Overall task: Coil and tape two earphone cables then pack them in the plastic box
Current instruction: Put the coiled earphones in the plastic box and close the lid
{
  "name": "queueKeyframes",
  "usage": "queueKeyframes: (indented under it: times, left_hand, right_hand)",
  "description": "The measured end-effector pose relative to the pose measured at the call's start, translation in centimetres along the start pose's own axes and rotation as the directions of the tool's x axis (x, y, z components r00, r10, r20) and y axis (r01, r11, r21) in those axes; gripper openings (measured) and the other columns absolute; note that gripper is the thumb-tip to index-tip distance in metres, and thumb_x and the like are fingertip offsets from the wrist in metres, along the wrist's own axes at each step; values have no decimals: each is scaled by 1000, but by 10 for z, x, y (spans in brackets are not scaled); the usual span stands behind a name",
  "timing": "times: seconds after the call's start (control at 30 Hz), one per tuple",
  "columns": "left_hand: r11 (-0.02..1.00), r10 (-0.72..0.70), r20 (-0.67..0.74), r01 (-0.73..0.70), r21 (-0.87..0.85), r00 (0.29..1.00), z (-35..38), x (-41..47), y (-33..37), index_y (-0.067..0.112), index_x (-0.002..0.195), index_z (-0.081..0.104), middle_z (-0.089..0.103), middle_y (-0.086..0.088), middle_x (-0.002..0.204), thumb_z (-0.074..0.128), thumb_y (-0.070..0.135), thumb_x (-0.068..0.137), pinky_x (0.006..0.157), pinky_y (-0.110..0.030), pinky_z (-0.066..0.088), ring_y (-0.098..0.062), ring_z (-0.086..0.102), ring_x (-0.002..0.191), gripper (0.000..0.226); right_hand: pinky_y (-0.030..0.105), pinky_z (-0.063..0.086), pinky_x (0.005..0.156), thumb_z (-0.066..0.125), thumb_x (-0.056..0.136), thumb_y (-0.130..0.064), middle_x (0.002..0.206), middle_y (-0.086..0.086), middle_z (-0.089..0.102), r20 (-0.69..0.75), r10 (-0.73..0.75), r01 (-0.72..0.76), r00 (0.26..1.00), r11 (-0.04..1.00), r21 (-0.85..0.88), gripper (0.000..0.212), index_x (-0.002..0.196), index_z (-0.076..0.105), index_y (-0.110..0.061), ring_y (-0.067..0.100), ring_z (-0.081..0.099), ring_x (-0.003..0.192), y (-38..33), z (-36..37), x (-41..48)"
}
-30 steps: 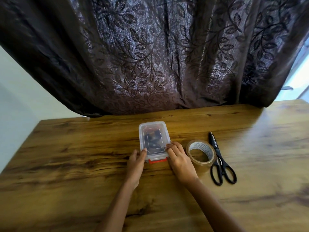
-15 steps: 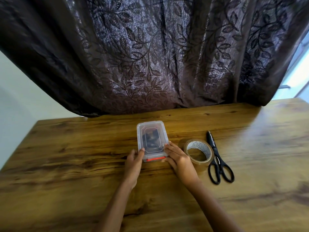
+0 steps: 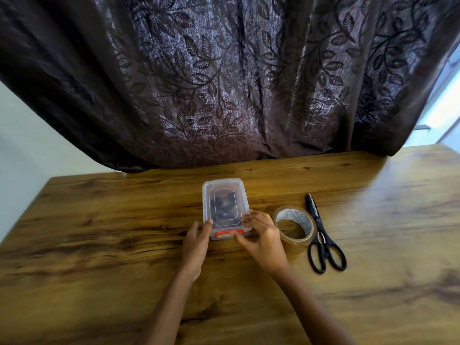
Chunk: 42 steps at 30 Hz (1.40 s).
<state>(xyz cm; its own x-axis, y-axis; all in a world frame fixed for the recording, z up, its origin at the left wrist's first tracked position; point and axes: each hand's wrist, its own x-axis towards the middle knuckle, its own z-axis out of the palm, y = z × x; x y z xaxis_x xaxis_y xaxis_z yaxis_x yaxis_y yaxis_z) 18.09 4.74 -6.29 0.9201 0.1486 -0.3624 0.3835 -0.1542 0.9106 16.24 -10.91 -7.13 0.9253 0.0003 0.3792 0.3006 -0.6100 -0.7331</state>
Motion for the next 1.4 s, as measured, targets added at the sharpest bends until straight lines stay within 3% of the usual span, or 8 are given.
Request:
queueKeyframes:
  times: [0.13,0.37,0.5,0.6,0.8,0.97,1.13,1.4]
  left_hand:
    - [1000,14,24,-15,19,1000,-2,-1,1,12,136,39,47,-10,138,47,49,88,96,-37,39,-24,46,124,61]
    - [1000,18,72,-19,8,997,-6,5,2,7,117,53,60,-10,117,48,39,92,66,-17,40,-14,57,100,41]
    - [1000,28,78,-28,-5,997,-9,6,8,6,101,59,65,-5,98,49,33,92,60,-15,38,-6,58,84,31]
    - [999,42,86,-42,-5,995,-10,7,9,6,95,59,65,-1,90,50,31,93,56,-11,40,-4,58,79,26]
    - [999,43,59,-44,20,997,-9,8,10,5,97,59,61,6,84,50,32,92,50,-7,39,1,54,74,29]
    - [999,37,56,-37,6,998,-8,5,11,20,89,56,57,12,84,50,32,92,51,-7,36,4,51,75,14]
    - [998,48,52,-46,-40,997,-8,3,14,19,85,55,57,10,82,51,29,92,42,1,37,2,51,74,13]
    - [998,44,50,-42,-43,998,-7,0,17,25,82,52,56,11,82,50,31,92,42,-1,37,4,51,73,12]
  right_hand:
    - [10,46,84,72,76,-36,109,-13,50,-4,59,-59,998,998,-34,43,110,63,-13,6,51,109,-5,-2,6]
    - [16,50,61,44,89,-53,98,1,64,99,426,-436,899,851,293,45,104,59,-14,11,62,83,-15,-5,67]
    - [34,51,82,31,85,-67,108,8,62,237,516,-563,823,799,214,70,113,56,-8,22,60,96,-3,2,104]
    - [48,45,95,20,57,-94,116,11,60,331,551,-613,765,782,114,111,116,56,-8,26,57,105,11,8,123]
    - [31,44,79,42,97,-30,101,7,59,375,545,-626,750,768,137,25,103,57,-11,21,54,95,16,14,146]
    - [24,44,87,43,96,-8,123,5,54,288,525,-594,801,756,275,31,125,53,-7,16,50,106,18,23,146]
    - [19,47,73,37,98,-7,115,7,58,272,437,-493,857,850,187,29,117,59,-12,15,53,95,20,28,145]
    - [35,51,83,36,97,-4,97,6,60,221,391,-429,894,888,166,28,97,63,-10,18,57,90,17,29,144]
